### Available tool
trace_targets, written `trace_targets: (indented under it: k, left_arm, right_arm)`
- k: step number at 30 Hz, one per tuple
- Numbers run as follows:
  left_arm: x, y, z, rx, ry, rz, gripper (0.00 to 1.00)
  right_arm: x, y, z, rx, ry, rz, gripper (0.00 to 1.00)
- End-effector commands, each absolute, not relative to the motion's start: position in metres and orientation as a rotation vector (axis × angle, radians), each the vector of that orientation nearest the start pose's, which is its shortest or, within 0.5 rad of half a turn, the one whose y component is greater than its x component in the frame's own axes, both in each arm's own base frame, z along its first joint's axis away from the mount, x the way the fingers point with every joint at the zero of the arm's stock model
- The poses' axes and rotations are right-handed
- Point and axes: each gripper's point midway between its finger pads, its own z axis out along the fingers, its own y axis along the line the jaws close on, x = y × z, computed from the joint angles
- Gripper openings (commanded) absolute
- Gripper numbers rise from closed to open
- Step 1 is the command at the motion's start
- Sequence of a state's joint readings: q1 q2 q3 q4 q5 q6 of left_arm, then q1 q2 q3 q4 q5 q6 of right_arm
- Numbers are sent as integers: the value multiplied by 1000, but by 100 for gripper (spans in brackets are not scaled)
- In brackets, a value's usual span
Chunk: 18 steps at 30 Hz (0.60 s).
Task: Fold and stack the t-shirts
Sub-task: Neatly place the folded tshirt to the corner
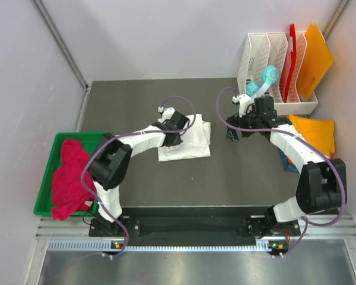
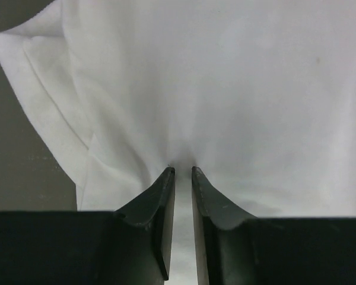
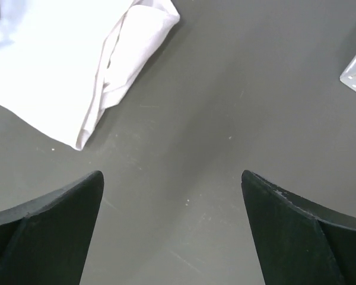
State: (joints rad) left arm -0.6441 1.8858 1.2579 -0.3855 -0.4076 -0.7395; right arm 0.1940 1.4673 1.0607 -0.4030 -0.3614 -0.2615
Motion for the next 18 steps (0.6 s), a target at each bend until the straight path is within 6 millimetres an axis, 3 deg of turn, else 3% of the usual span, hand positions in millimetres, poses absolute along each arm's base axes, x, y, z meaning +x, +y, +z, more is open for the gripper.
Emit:
trace_targets:
  k: [1,5,6,7,8,9,11,12,13,14,15,18]
  left_arm:
    - [379,-234,37,-263,2456,-99,22]
    - [373,-227,30,-288,2474,-105,17]
    - [372,-225,28,-294,2478,-103,19]
    - [371,-222,27,-297,2481,-98,21]
    - [371,-221,26,-299,2481,-100,25]
    - [371,-222,26,-301,2483,-122,42]
    - [369,-221,26,-299,2483,-141,57]
    - [371,-221,27,-300,2475,-152,69]
    - [369,-221,27,-300,2475,-152,73]
    - [369,-220,27,-301,2477,-152,75]
    - [368,-220,25,-300,2482,-150,75]
    - [367,-220,24,-294,2490,-160,77]
  right_arm:
    - [382,141,147,-712,2167,385,100]
    - [390,151,148,-694,2187,412,96]
    - [391,154,148,-668,2193,423,86]
    - [391,153,147,-654,2192,427,64]
    - [397,153,151,-625,2171,413,27]
    - [400,148,153,-549,2179,385,4]
    - [402,145,152,-509,2189,373,0]
    - [403,145,146,-546,2210,363,0]
    - [395,152,148,-611,2245,421,7]
    - [394,155,143,-647,2262,444,80]
    - [393,156,137,-647,2279,471,99]
    - [392,163,135,-641,2267,542,100]
